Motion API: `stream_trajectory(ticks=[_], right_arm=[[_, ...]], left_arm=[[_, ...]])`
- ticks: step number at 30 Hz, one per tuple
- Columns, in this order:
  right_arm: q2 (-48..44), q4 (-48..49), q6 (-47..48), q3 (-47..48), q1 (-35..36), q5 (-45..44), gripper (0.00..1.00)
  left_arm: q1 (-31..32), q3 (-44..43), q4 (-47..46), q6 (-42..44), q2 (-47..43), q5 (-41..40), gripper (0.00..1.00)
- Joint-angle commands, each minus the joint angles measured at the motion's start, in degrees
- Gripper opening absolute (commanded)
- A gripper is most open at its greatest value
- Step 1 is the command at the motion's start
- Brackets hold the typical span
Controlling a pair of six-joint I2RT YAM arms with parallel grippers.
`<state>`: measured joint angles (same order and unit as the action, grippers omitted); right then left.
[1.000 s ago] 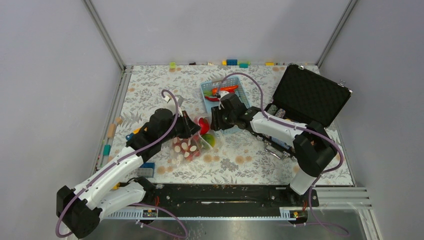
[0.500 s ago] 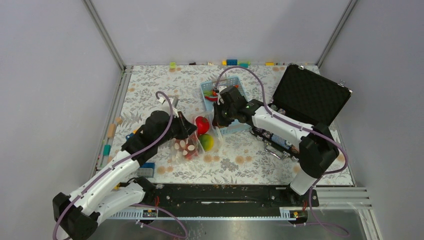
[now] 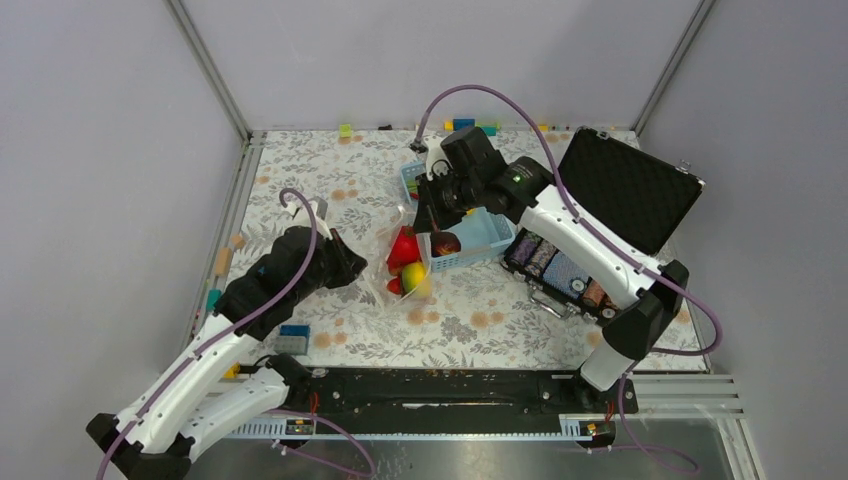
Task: Place the food in the zip-top bag and seal the zipper
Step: Adjust the zipper food storage bag at the center of the board.
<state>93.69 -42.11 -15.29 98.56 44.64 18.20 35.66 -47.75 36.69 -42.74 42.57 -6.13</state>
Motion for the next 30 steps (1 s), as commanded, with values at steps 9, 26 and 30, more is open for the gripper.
stream_trajectory(ticks=[9, 26, 30], right_arm=[[6.13, 0.41, -1.17, 5.44, 1.05, 7.25, 0.0], [7.65, 2.0, -1.15, 6.94, 1.06, 4.16, 0.0], [7.77, 2.06, -0.8, 7.47, 1.06, 4.27, 0.0]], left_arm=[[0.01, -6.54, 5.03, 1.41, 3.91, -1.01, 0.5], [0.01, -12.75, 2.87, 4.88, 13.81, 3.86, 0.33], [0.16, -15.02, 4.79, 5.77, 15.07, 3.71, 0.39]])
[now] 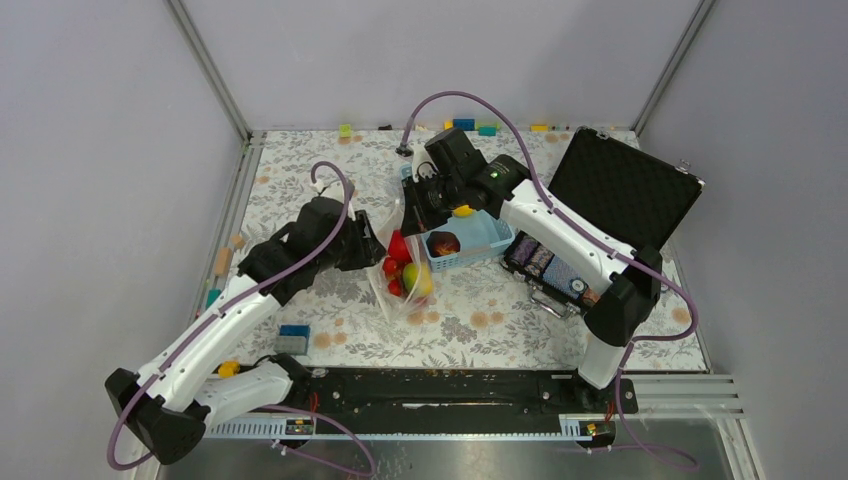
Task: Place the food in the zip-top bag and seal the zipper
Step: Adjust the zipper food storage bag at the center of the board, then pick up the fake fruit from the bin.
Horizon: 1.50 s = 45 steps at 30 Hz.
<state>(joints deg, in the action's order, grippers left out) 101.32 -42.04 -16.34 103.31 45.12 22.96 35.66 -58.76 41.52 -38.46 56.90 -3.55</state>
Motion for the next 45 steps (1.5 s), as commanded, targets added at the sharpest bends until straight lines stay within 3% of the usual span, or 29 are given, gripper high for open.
stream_trajectory(ticks=[1, 5, 8, 11, 15, 18, 20, 22, 24, 27, 29, 38, 45], right_arm=[[0.07, 2.07, 0.39, 2.69, 0.58, -0.2, 0.0], [-0.42, 2.24, 0.84, 2.27, 0.58, -0.04, 0.0], [-0.97, 2.28, 1.59, 1.6, 0.5, -0.1, 0.0], [-1.41, 2.22, 2.7, 0.87, 0.37, -0.8, 0.0], [-1.41, 0.96, 5.07, 0.66, -0.47, -3.84, 0.0], [-1.36, 0.61, 7.51, 1.07, -1.06, -5.53, 0.02], [-1.86, 2.45, 10.28, 0.45, -1.36, -3.94, 0.11], [-2.75, 4.87, 11.88, -0.71, -1.68, -1.02, 0.3], [-4.07, 7.34, 12.78, -2.31, -2.0, 3.26, 0.43], [-6.31, 11.28, 12.91, -4.69, -2.62, 8.2, 0.79], [-7.85, 14.35, 11.93, -6.5, -3.45, 9.17, 0.98], [-8.64, 19.54, -5.38, -15.49, -14.47, -2.4, 1.0], [0.44, 14.86, -5.28, -13.86, -16.38, -10.59, 1.0]], left_arm=[[0.17, -4.15, 0.07, 1.54, 1.01, 1.08, 0.4], [0.29, -5.18, 0.08, 1.62, 2.78, 2.06, 0.33], [0.54, -7.09, 1.77, 2.37, 4.4, 1.13, 0.16], [0.83, -11.46, 7.64, 3.41, 5.58, -5.77, 0.0], [0.98, -16.38, 17.08, 3.4, 5.85, -17.62, 0.0], [0.98, -17.44, 19.9, 3.71, 5.23, -21.74, 0.0], [0.96, -16.51, 19.76, 3.55, 4.6, -22.18, 0.0], [0.99, -15.32, 18.67, 3.38, 3.99, -21.54, 0.0], [0.95, -13.92, 16.86, 3.43, 3.28, -20.7, 0.0], [0.99, -14.36, 15.26, 4.5, 3.03, -18.31, 0.0], [0.99, -15.61, 15.15, 5.14, 3.48, -17.3, 0.0], [0.94, -14.28, 10.88, 6.87, 2.95, -17.48, 0.0], [-0.03, -12.32, 9.24, 7.97, 3.09, -17.72, 0.0]])
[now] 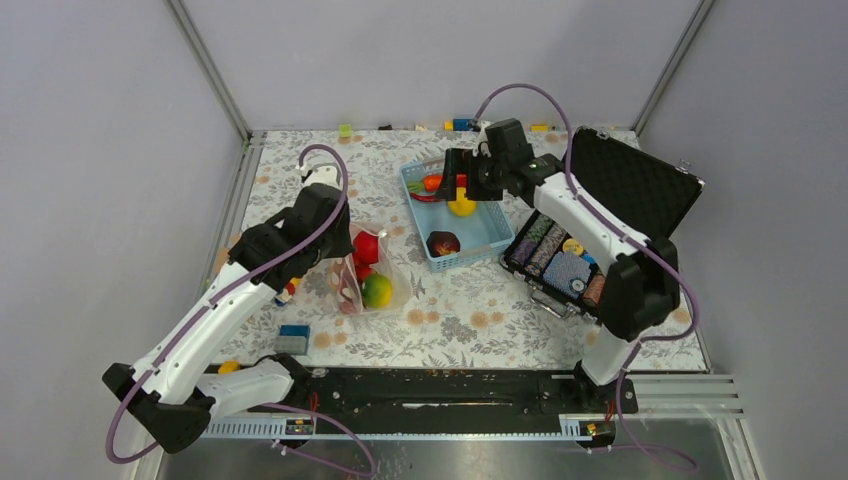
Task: Place the food in the zip-top bag and seal the zipper
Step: Pick up the fake fruit from the bin.
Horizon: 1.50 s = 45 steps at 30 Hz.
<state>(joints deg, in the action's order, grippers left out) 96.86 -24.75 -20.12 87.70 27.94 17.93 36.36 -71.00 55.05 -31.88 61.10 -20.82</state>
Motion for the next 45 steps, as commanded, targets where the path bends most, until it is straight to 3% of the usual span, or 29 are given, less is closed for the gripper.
stream_trajectory(ticks=[1, 5, 21, 37, 45], right_arm=[[6.36, -3.4, -1.17, 2.76, 0.82, -6.76, 1.0], [11.58, -6.85, 0.47, 5.83, 0.8, -9.46, 1.0], [16.45, -6.52, 6.12, 3.47, 3.08, -0.47, 1.0], [19.79, -8.31, 6.9, 2.2, 4.81, -8.67, 1.0], [22.68, -9.69, 7.6, 4.76, 4.79, -7.87, 1.0]], left_arm=[[-1.03, 0.08, -4.47, 1.45, -1.08, -0.01, 0.0], [-2.4, 1.14, -4.78, 1.22, -0.76, 1.38, 0.0], [-5.73, 2.13, -5.67, 1.47, 0.42, 6.39, 0.0], [-6.47, 2.36, -6.0, 1.66, 0.29, 7.97, 0.0], [-6.83, 2.4, -6.08, 1.78, 0.2, 8.72, 0.0]])
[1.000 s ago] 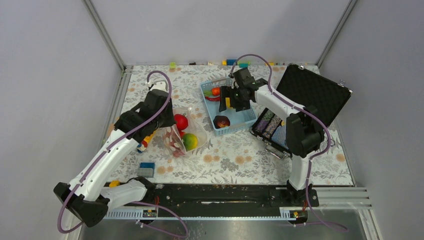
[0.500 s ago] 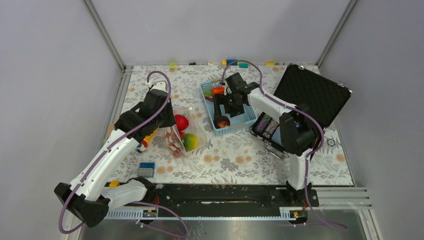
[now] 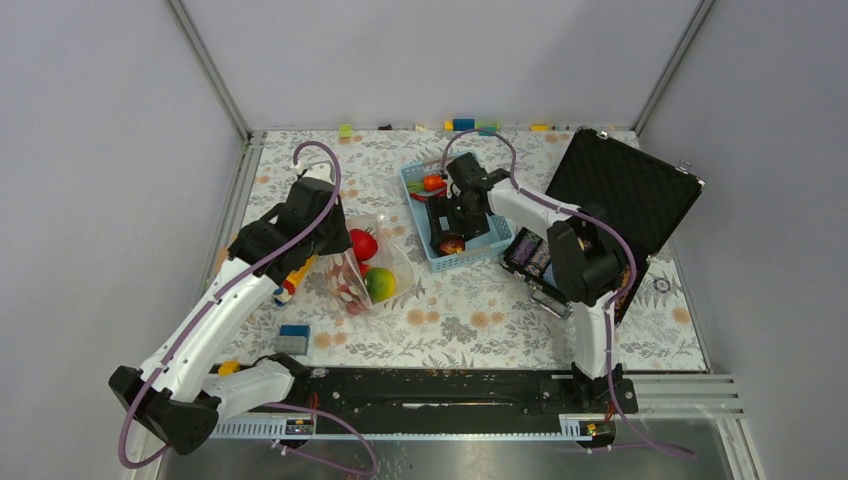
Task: Place the food in the zip-top bag and seal the zipper
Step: Pick up the fake fruit from the bin.
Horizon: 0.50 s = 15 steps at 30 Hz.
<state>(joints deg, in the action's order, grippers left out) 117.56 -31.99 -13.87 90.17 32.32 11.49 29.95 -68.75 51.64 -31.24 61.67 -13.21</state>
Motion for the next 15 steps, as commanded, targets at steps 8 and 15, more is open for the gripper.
stream_trajectory(ticks=[8, 15], right_arm=[[0.81, -2.37, 1.04, 2.64, 0.42, -1.34, 0.78], [-7.02, -2.17, 1.21, 1.7, 0.47, -3.53, 0.62]], left_arm=[[-0.63, 0.19, -2.82, 1.19, -0.4, 1.66, 0.0], [-0.78, 0.3, -2.96, 1.19, -0.34, 2.37, 0.0]])
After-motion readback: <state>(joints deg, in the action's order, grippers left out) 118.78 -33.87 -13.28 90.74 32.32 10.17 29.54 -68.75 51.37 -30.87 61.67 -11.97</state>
